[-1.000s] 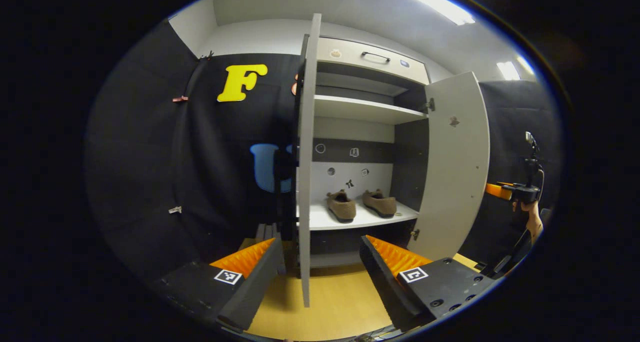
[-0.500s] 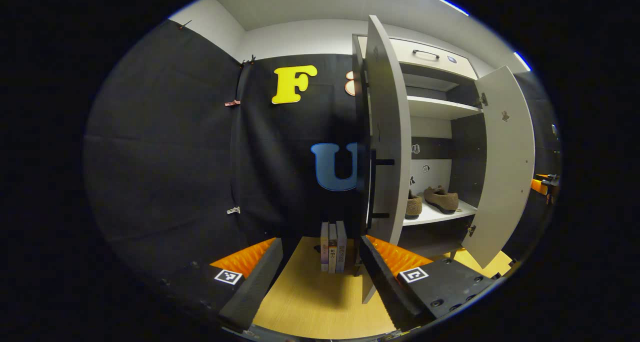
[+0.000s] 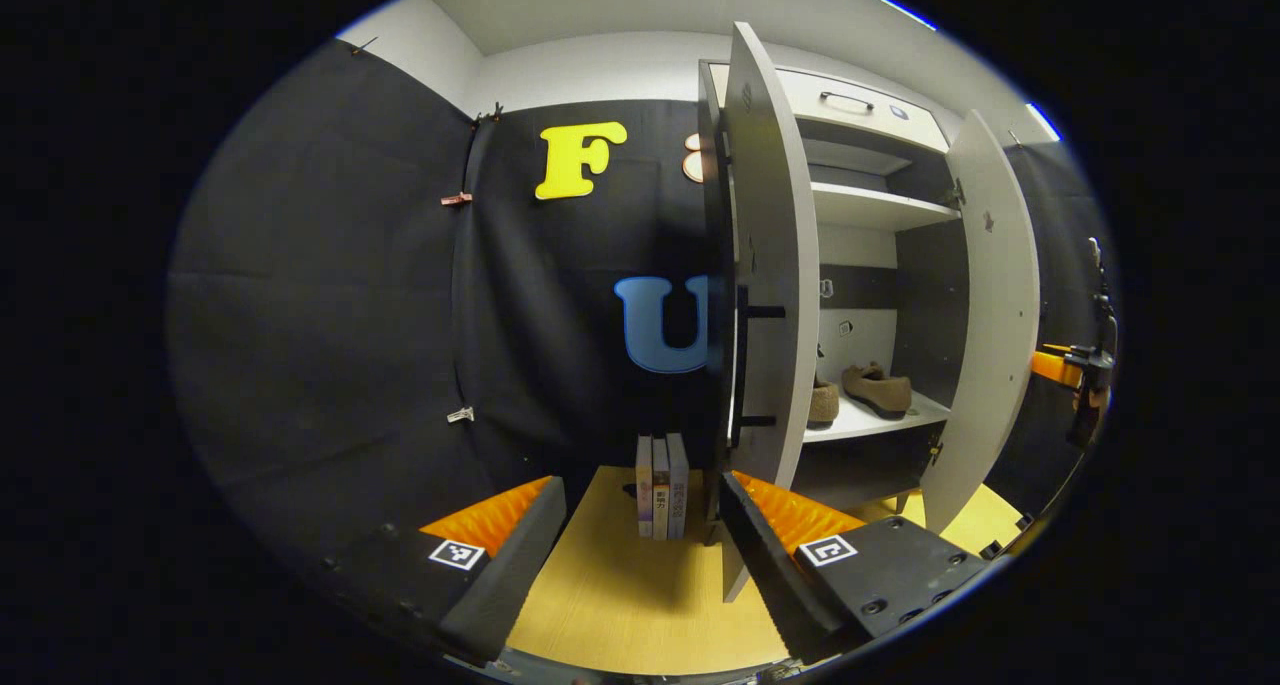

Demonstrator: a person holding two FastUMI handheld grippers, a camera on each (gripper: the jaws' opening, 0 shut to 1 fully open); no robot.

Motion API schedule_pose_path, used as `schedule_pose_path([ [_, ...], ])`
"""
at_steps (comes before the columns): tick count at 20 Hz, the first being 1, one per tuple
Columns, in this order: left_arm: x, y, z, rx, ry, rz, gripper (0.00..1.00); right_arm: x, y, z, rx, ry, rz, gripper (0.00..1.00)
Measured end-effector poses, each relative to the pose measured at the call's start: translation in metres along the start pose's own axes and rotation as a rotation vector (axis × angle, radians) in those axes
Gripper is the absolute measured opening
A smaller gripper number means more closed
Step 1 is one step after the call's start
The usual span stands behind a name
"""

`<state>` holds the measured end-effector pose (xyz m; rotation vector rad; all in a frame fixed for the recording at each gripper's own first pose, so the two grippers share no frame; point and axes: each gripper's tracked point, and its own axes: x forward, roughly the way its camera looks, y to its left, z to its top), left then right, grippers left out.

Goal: Grab one shoe with the right hand and put it into the shoe cabinet, grab the other shoe with the left hand and put it into the shoe cabinet; then close the right door with the right hand and the left door with the left hand.

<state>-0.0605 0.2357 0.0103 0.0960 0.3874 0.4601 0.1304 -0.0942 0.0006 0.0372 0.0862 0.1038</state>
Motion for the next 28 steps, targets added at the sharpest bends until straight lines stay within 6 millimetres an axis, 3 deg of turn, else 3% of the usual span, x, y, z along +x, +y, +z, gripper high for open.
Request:
schedule_pose_path([
  [3,0.004,-0.006,0.002,-0.002,-0.010,-0.022,0.98,0.018,0.029,-0.003,-0.015,-0.008,0.053,0.96],
  [7,0.013,-0.007,0.002,-0.001,-0.028,-0.046,0.98,0.027,0.049,0.000,-0.002,-0.011,0.078,0.98],
  [13,0.047,-0.019,0.022,-0.022,-0.072,-0.100,0.98,-0.010,0.016,-0.006,0.029,0.015,0.004,0.98],
  [18,0.075,-0.049,0.040,-0.021,-0.114,-0.177,0.98,-0.035,-0.012,-0.012,0.028,0.039,-0.075,0.98],
  [20,0.079,-0.054,0.041,0.006,-0.118,-0.175,0.99,-0.039,-0.015,-0.014,0.022,0.044,-0.086,0.98],
  [22,0.078,-0.056,0.044,0.039,-0.126,-0.158,0.91,-0.042,-0.018,-0.017,0.019,0.057,-0.095,0.98],
  [23,0.079,-0.058,0.044,0.030,-0.125,-0.156,0.93,-0.041,-0.017,-0.019,0.016,0.063,-0.094,0.98],
  [27,0.076,-0.069,0.042,-0.037,-0.122,-0.171,0.88,-0.031,-0.012,-0.023,-0.007,0.080,-0.077,0.98],
  [28,0.076,-0.071,0.041,-0.041,-0.124,-0.165,0.92,-0.027,-0.008,-0.022,-0.002,0.082,-0.063,0.98],
])
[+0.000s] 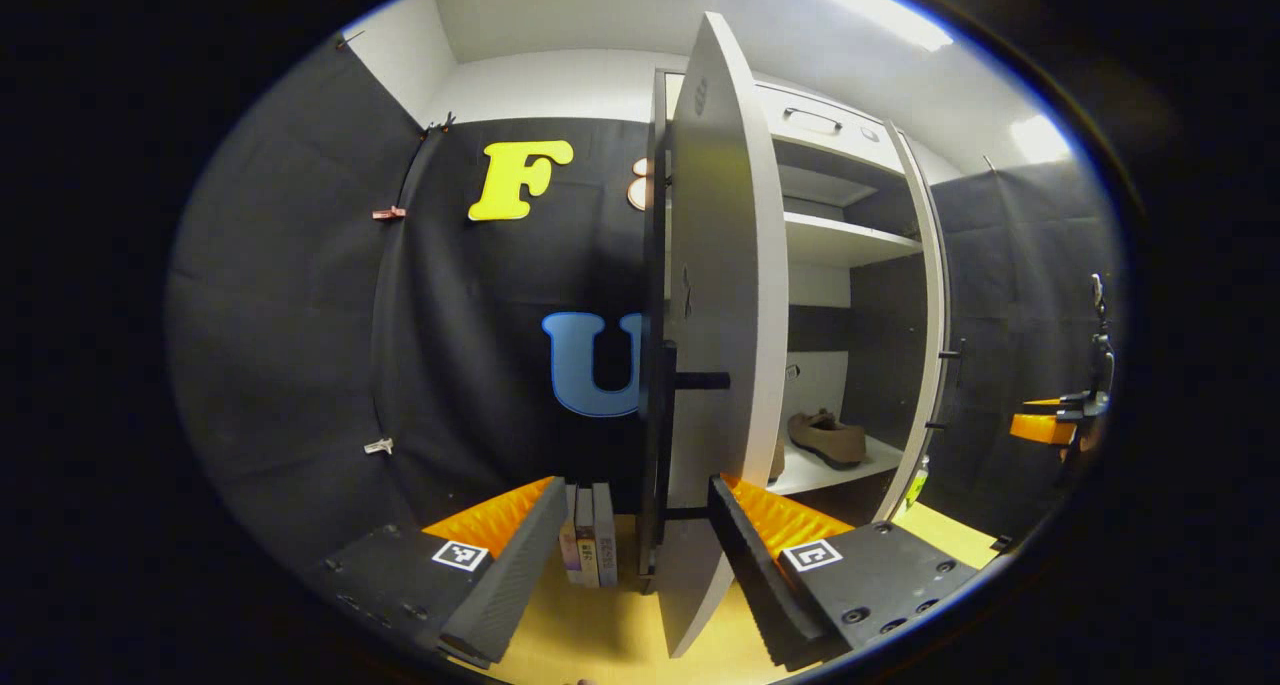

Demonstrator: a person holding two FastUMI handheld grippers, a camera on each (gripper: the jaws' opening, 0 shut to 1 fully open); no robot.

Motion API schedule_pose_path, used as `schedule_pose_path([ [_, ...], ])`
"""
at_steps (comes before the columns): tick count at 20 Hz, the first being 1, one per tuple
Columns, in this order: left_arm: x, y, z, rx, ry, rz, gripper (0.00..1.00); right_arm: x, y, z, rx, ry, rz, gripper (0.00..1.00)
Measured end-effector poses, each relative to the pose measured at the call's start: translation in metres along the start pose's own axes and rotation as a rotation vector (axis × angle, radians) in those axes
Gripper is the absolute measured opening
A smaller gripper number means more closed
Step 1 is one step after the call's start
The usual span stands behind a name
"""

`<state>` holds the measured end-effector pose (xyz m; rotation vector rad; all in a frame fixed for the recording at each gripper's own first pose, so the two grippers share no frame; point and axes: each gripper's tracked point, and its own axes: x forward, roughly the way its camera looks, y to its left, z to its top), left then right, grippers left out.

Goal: Grab one shoe with the right hand and put it into the shoe cabinet, grab the other shoe with the left hand and put it into the shoe cabinet; then close the right door with the right hand and the left door with the left hand.

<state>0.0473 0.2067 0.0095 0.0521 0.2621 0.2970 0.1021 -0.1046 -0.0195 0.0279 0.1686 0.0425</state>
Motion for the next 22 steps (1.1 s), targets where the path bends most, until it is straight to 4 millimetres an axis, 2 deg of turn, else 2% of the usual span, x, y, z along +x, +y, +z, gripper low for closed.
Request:
schedule_pose_path([
  [1,-0.002,0.000,0.000,0.008,0.000,0.006,0.88,0.003,0.004,0.001,0.004,0.001,0.013,0.98],
  [3,-0.002,-0.007,0.002,0.033,0.000,-0.001,0.93,0.009,0.007,0.000,-0.002,0.004,0.029,0.98],
  [8,0.011,-0.045,0.001,0.010,-0.001,-0.098,0.93,0.023,0.010,-0.004,-0.017,0.020,0.062,0.98],
  [10,0.016,-0.064,0.000,0.011,-0.003,-0.137,0.93,0.027,0.007,-0.005,-0.027,0.026,0.067,0.98],
  [11,0.019,-0.075,0.001,0.017,-0.006,-0.156,0.97,0.029,0.006,-0.006,-0.030,0.028,0.070,0.98],
  [12,0.024,-0.085,0.001,0.026,-0.009,-0.170,0.92,0.030,0.005,-0.005,-0.031,0.029,0.072,0.98],
  [16,0.045,-0.124,-0.001,0.061,-0.017,-0.251,0.93,0.033,-0.002,-0.003,-0.033,0.019,0.071,0.98],
  [18,0.047,-0.146,-0.001,0.048,-0.020,-0.311,0.95,0.031,-0.006,-0.002,-0.026,0.019,0.066,0.98],
  [20,0.049,-0.151,0.005,0.046,-0.027,-0.332,0.95,0.028,-0.011,-0.004,-0.023,0.019,0.060,0.98],
  [22,0.049,-0.146,0.005,0.049,-0.031,-0.323,0.94,0.027,-0.013,-0.004,-0.020,0.018,0.057,0.98],
])
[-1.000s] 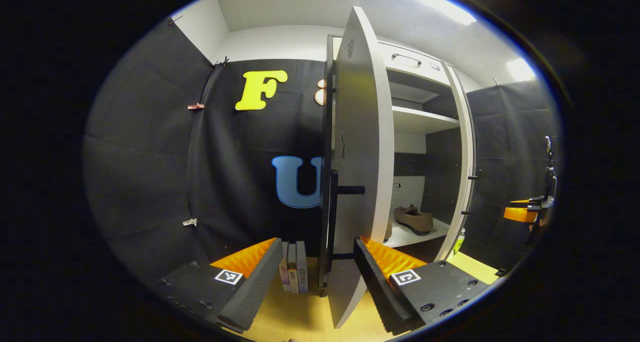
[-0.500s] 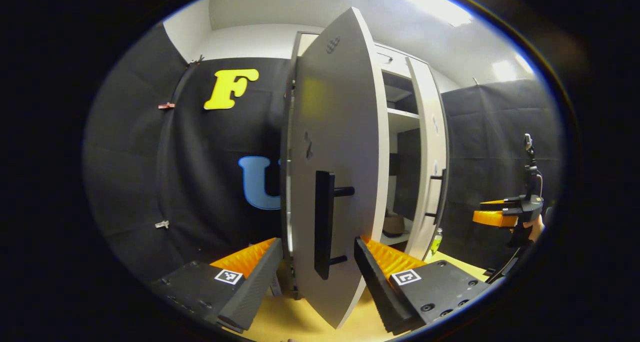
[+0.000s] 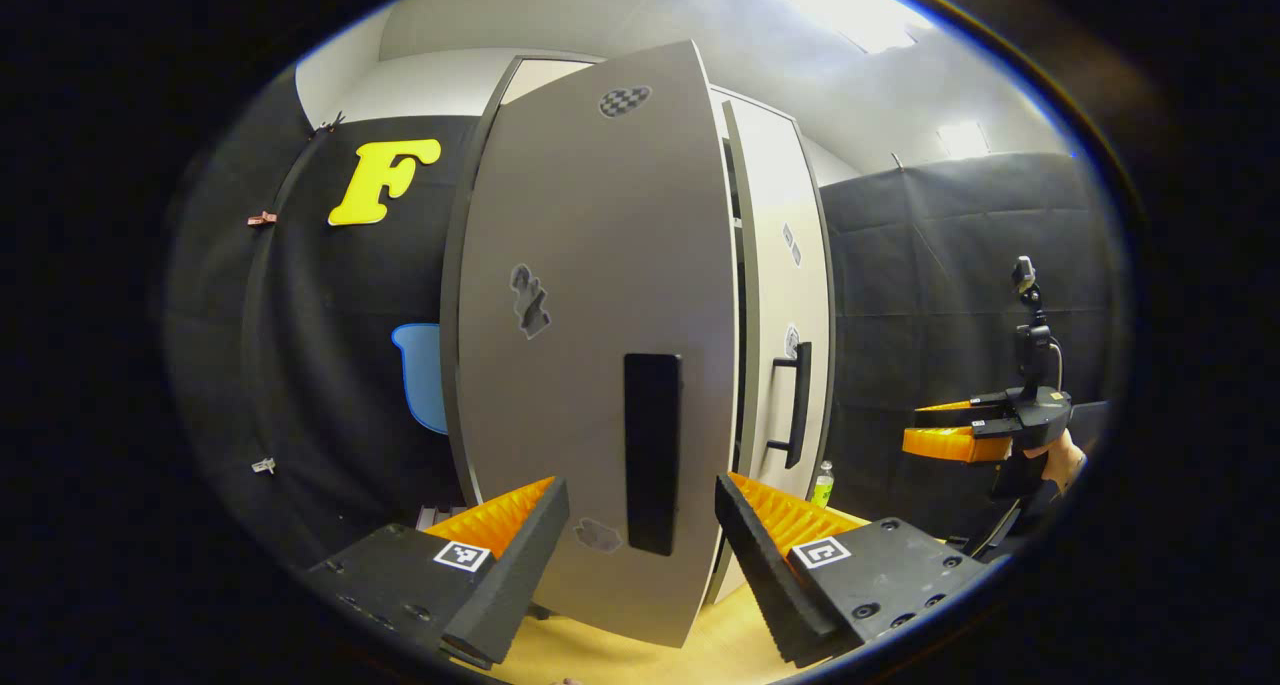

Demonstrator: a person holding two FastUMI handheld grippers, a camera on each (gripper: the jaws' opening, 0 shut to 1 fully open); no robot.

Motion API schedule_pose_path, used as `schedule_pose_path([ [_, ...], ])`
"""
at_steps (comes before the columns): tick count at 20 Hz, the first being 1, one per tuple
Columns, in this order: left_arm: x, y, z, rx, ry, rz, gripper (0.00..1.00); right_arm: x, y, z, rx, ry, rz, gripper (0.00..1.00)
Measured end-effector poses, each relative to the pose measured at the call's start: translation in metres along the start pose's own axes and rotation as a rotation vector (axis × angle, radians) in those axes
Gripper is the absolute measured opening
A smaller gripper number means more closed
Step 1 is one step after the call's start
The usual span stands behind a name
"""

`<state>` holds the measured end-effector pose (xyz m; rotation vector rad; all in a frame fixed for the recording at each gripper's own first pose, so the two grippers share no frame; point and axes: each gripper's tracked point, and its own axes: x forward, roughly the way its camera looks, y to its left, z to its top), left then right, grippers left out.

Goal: Grab one shoe with the right hand and put it into the shoe cabinet, grab the other shoe with the left hand and put it into the shoe cabinet; then close the right door with the right hand and the left door with the left hand.

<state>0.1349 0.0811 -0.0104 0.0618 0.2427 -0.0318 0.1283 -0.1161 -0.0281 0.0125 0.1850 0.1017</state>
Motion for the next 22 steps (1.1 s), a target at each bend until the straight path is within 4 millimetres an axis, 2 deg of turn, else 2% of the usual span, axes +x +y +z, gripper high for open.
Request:
schedule_pose_path([
  [4,-0.008,0.001,-0.006,-0.020,0.011,0.014,0.94,-0.004,0.005,0.001,0.005,-0.007,0.010,0.98],
  [7,-0.012,0.002,-0.010,-0.024,0.019,0.026,0.94,-0.002,0.017,0.002,0.009,-0.014,0.030,0.98],
  [12,-0.012,-0.010,-0.013,-0.022,0.029,0.023,0.94,-0.002,0.035,0.008,-0.023,-0.041,0.024,0.99],
  [16,-0.010,-0.018,-0.015,-0.049,0.023,0.031,0.94,0.001,0.059,0.019,-0.028,-0.087,0.011,0.99],
  [21,-0.008,-0.018,-0.019,-0.060,0.021,0.079,0.95,0.001,0.084,0.035,-0.095,-0.153,-0.025,0.97],
  [22,-0.008,-0.019,-0.020,-0.060,0.022,0.082,0.95,0.002,0.090,0.035,-0.084,-0.156,-0.020,0.94],
])
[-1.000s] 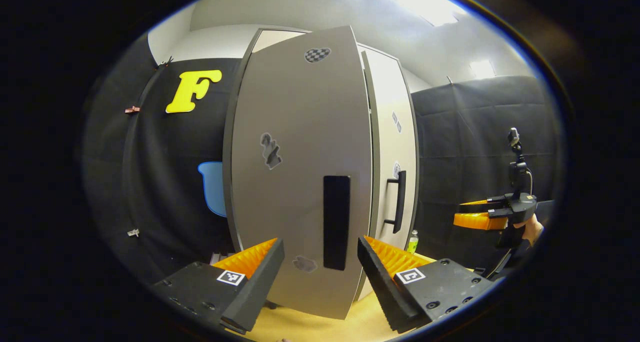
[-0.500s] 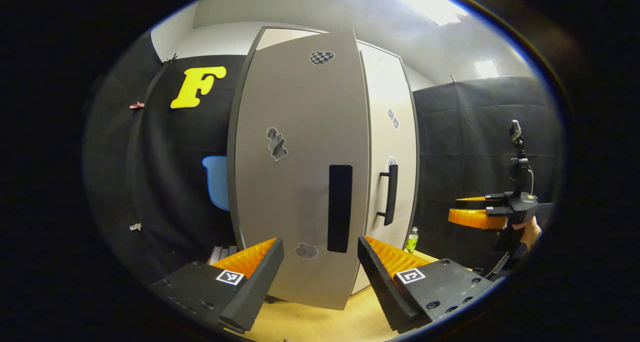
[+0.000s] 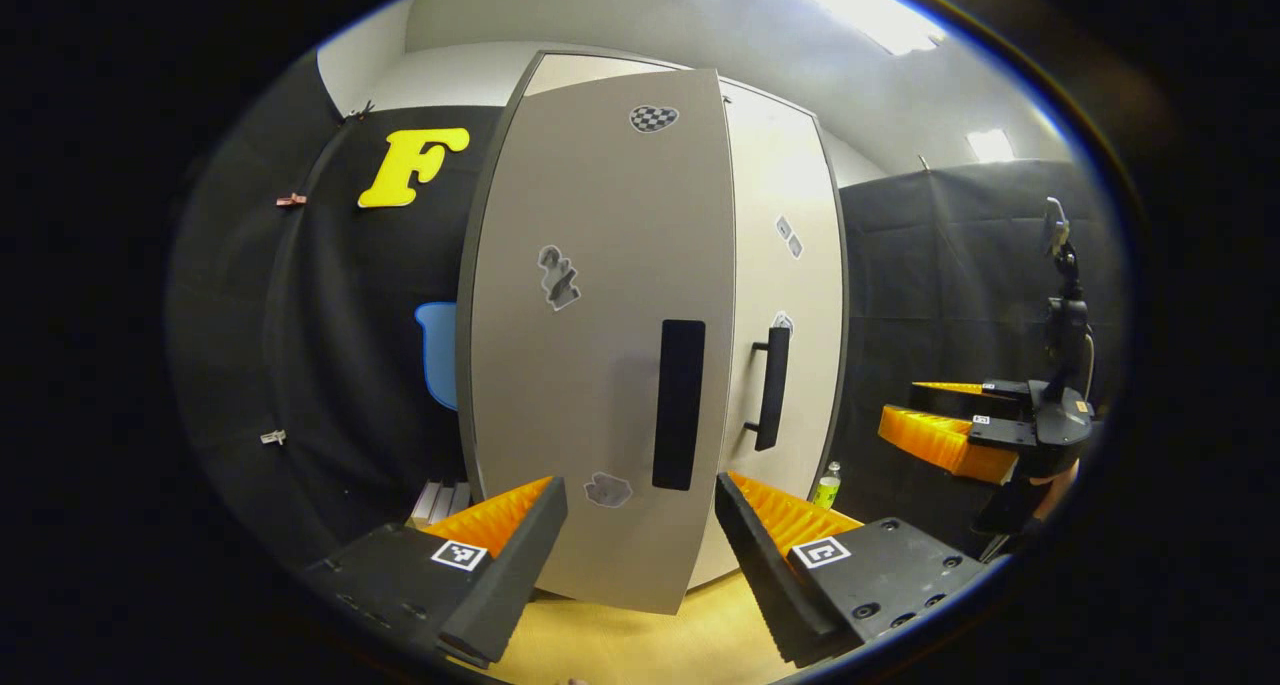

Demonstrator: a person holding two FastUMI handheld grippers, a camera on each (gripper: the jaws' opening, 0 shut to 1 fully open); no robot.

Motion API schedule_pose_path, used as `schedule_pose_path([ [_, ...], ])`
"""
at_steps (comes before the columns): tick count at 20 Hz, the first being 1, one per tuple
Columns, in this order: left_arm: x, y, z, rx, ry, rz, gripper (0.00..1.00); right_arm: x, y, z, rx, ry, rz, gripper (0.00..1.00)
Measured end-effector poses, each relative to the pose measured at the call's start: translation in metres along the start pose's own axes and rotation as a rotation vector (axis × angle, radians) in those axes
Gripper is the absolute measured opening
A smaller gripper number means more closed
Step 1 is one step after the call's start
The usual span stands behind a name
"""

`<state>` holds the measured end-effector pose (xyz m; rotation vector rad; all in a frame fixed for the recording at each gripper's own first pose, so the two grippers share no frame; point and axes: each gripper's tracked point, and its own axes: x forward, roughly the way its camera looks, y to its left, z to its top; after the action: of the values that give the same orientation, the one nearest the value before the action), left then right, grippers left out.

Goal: Grab one shoe with the right hand and put it into the shoe cabinet, grab the other shoe with the left hand and put it into the shoe cabinet; then close the right door with the right hand and the left door with the left hand.

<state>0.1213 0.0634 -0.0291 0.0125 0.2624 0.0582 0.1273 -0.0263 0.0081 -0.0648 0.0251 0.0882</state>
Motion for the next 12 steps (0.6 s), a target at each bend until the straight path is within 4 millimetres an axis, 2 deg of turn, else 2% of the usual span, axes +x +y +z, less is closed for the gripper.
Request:
schedule_pose_path([
  [3,-0.0014,-0.0027,-0.0013,0.002,-0.004,0.012,0.96,0.0020,0.0138,0.0012,0.040,-0.003,0.030,0.98],
  [6,-0.0021,-0.0094,-0.0016,-0.018,-0.009,-0.005,0.96,0.0009,0.0143,0.0006,0.039,-0.008,0.022,0.97],
  [12,-0.0022,-0.0072,0.0006,-0.019,-0.015,0.006,0.96,0.0005,0.0129,0.0051,0.033,-0.035,0.011,0.98],
])
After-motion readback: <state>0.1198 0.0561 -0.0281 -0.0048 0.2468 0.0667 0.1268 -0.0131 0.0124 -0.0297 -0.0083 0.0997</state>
